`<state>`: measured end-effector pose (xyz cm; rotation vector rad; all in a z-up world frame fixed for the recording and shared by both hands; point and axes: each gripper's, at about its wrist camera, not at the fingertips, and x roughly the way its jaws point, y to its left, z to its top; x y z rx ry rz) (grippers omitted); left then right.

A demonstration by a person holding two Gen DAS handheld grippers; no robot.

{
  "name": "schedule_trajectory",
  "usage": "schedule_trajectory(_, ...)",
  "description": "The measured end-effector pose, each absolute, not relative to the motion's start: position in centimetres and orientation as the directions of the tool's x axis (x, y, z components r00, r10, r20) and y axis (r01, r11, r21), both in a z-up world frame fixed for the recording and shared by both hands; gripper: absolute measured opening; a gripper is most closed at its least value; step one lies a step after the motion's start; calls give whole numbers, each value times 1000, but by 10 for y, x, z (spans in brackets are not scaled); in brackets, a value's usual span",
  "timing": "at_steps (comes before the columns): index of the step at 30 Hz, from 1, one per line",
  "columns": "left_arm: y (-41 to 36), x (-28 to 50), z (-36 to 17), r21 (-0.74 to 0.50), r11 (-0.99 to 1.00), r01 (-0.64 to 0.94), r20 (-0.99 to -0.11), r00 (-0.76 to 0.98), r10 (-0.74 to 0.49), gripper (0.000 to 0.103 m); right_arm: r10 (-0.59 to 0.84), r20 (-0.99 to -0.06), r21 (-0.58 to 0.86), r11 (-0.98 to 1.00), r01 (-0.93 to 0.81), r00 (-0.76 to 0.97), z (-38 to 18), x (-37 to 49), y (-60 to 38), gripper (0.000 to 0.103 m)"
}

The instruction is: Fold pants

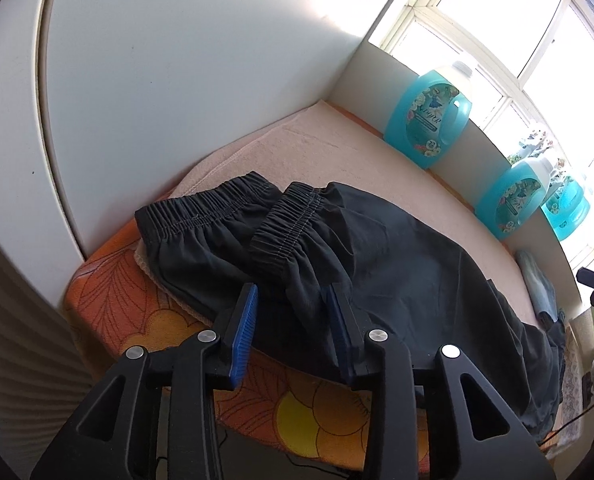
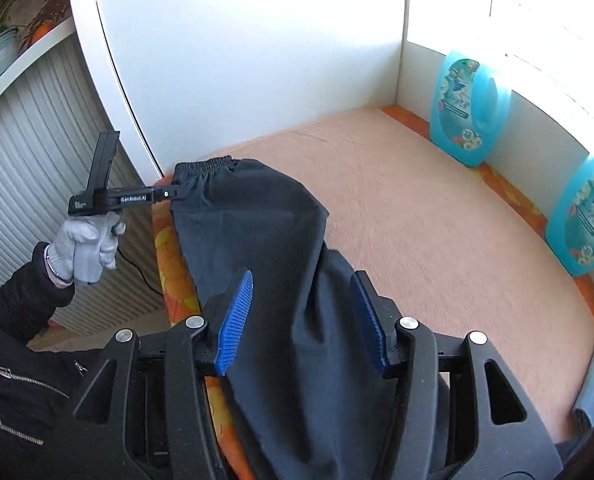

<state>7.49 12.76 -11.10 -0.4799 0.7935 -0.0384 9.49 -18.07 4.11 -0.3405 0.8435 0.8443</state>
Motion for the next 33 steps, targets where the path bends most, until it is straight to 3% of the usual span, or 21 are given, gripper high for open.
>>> schedule_trajectory(15, 137, 81, -121, -480, 851, -211, -654, 733, -187, 35, 546, -827, 200, 509, -838, 135, -44, 209, -17, 54)
schedule_trajectory(17, 138, 79, -121, -472, 854, -218, -651, 740, -171, 26, 543, -837, 248, 498, -831, 75, -59, 221, -2, 61)
schedule_trajectory(21, 134, 75, -121, -437, 875, -210, -653, 743, -147, 13, 530, -848, 331, 488, -808, -27, -87, 237, 25, 64)
schedule_trajectory(26, 129, 72, -118, -401, 893, -205, -646, 754, -117, 9, 532, -837, 411, 461, -787, -125, -108, 233, 47, 65)
schedule_trajectory(27, 129, 71, -119, -403, 892, -204, -645, 755, -118, 9, 544, -825, 436, 445, -782, -151, -108, 231, 49, 62)
schedule_trajectory(29, 130, 70, -119, -408, 890, -204, -643, 757, -122, 8, 557, -812, 460, 426, -779, -175, -105, 223, 51, 33)
schedule_trajectory(31, 129, 68, -117, -407, 890, -204, -636, 763, -116, 8, 562, -815, 426, 412, -805, -143, -97, 213, 53, 14)
schedule_trajectory(33, 129, 64, -115, -407, 892, -200, -627, 771, -113, 7, 585, -803, 405, 397, -823, -113, -87, 203, 53, 9)
